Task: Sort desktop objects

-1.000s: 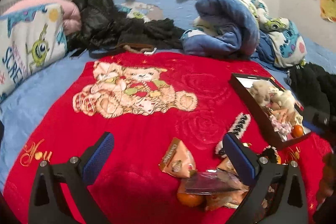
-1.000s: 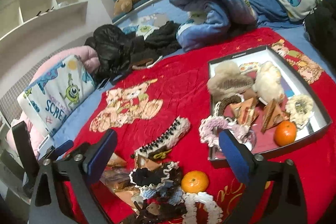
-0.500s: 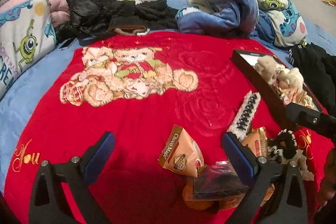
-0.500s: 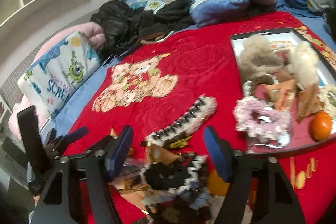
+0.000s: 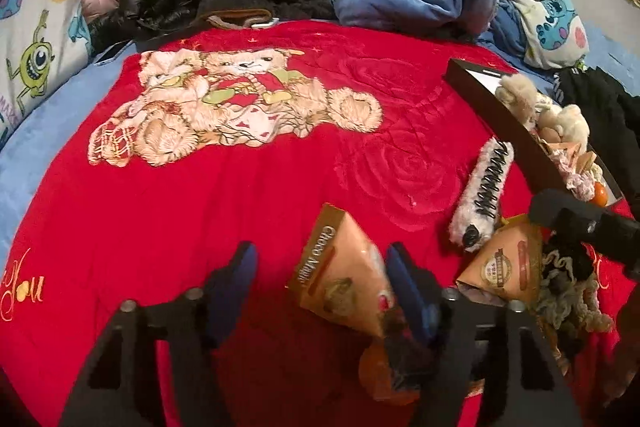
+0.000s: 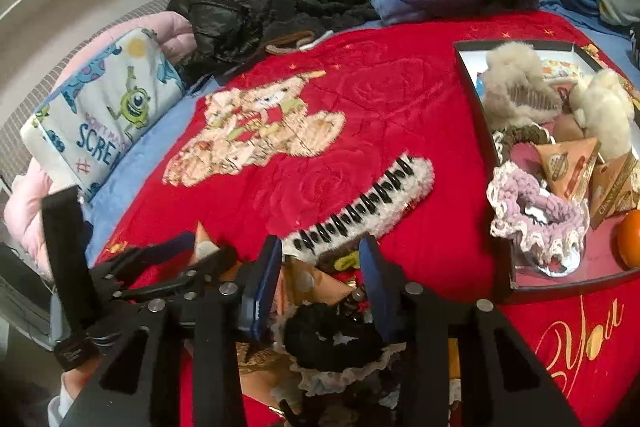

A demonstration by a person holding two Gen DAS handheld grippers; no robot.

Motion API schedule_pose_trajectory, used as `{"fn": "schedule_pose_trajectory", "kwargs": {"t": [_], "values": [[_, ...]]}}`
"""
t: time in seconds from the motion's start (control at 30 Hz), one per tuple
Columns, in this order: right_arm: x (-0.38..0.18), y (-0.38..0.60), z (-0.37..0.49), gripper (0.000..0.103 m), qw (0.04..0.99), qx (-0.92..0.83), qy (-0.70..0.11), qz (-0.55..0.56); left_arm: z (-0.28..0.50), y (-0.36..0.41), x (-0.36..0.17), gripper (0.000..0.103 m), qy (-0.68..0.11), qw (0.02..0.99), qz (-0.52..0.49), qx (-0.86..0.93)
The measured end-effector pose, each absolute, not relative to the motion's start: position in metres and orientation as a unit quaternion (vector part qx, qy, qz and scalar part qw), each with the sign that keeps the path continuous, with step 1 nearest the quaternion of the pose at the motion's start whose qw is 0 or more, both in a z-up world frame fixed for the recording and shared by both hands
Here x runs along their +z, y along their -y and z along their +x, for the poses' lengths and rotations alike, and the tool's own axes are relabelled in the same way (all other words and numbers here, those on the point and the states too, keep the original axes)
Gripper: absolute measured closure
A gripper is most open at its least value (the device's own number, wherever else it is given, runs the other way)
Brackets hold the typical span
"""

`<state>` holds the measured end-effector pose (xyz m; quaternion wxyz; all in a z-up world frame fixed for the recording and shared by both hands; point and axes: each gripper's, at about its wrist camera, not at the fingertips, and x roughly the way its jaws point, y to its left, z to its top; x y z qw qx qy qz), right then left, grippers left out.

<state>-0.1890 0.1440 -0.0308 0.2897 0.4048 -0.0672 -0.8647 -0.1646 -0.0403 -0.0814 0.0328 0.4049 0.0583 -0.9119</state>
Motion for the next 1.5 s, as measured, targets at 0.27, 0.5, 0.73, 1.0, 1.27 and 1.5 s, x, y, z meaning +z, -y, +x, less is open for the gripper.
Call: {"fn": "schedule_pose_trajectory", "kwargs": {"t": [0.27,0.5,0.73,1.0,1.27,1.5], "values": [[-0.028,-0.141,-0.186,0.064,0.323,-0.852,0.086,0.404,-0.164,0.031,-0.082,0.065,-0.034,0.032,0.405,-0.913],[-0.034,-0.13,-0.183,0.081,0.33,-0.846,0.066,0.413,-0.159,0.035,-0.078,0.067,-0.029,0.052,0.39,-0.919],[-0.046,-0.126,-0.188,0.089,0.313,-0.848,0.046,0.426,-0.153,0.037,-0.07,0.067,-0.028,0.066,0.37,-0.926],[-0.039,-0.137,-0.187,0.093,0.31,-0.851,0.094,0.413,-0.147,0.038,-0.063,0.067,-0.027,0.074,0.354,-0.932],[-0.015,-0.156,-0.182,0.093,0.332,-0.85,0.154,0.378,-0.138,0.044,-0.051,0.067,-0.042,0.084,0.332,-0.939],[-0.007,-0.165,-0.181,0.092,0.33,-0.854,0.167,0.366,-0.13,0.038,-0.04,0.067,-0.042,0.082,0.318,-0.944]]}}
